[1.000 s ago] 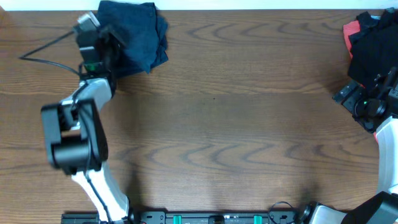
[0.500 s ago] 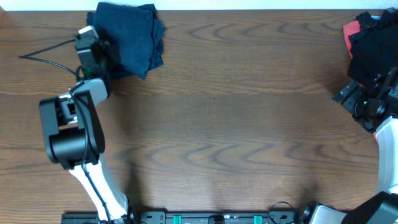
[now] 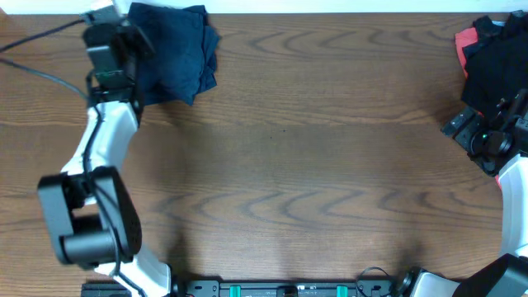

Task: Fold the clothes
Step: 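Release and straighten the top shorts on the stack with the left gripper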

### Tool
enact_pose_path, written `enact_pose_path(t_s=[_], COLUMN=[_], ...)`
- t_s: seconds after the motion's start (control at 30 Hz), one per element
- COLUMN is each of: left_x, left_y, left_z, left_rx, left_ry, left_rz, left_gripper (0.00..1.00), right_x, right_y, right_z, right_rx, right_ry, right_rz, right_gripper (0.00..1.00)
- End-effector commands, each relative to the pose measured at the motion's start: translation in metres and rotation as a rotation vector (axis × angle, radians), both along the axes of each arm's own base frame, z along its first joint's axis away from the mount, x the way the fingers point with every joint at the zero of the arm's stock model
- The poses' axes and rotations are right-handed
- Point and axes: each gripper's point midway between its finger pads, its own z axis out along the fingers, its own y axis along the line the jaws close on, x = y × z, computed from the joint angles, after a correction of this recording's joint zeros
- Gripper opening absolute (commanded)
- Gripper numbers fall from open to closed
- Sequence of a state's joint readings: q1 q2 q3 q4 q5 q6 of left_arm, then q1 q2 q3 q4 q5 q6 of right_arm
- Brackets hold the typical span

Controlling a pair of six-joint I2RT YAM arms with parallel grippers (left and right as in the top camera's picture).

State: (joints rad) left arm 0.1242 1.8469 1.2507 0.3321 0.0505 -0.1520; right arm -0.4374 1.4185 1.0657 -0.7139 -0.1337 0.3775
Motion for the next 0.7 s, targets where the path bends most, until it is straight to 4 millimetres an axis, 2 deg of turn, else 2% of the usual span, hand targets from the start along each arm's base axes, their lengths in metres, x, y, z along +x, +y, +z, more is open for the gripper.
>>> enact_pose_path(t_s=[0.0,0.17,0.27,0.37,0.43,0.5,0.57,0.67], left_x=[0.006,0.018,0.018,0.014,0.015,0.017,0.019,0.016], left_y=[-0.017,-0.039,-0.044,-0.044,-0.044,-0.044,-0.044,-0.044], left_z=[-0.051,-0.117,-0.154,-0.174,-0.169,-0.154,-0.125,-0.071], left_rx=[0.009,0.005,0.002,-0.001,0.002,0.004,0.009,0.014], left_ry=[0.095,0.155,0.202,0.244,0.237,0.21,0.164,0.093], left_rz=[-0.033,-0.074,-0.084,-0.084,-0.085,-0.085,-0.084,-0.084], left_gripper=[0.06,0.06,0.06,0.06,0.06,0.09,0.22,0.25], right_x=[0.001,0.001,0.001,0.001,0.001,0.001,0.001,0.001], right_y=[-0.004,-0.004,-0.004,-0.004,-0.004,-0.004,-0.004,-0.004], right_z=[0.002,0.002,0.002,0.002,0.002,0.002,0.002,0.002], right_rx=[-0.016,-0.016,-0.015,-0.016,-0.016,-0.016,-0.016,-0.016], right_ry=[-0.001,-0.001,-0.001,-0.001,-0.001,-0.001,-0.001,-0.001], right_rz=[0.004,0.004,0.004,0.004,0.004,0.004,0.004,0.004], right_gripper=[0.99,0.99,0.99,0.99,0.99,0.99,0.99,0.99])
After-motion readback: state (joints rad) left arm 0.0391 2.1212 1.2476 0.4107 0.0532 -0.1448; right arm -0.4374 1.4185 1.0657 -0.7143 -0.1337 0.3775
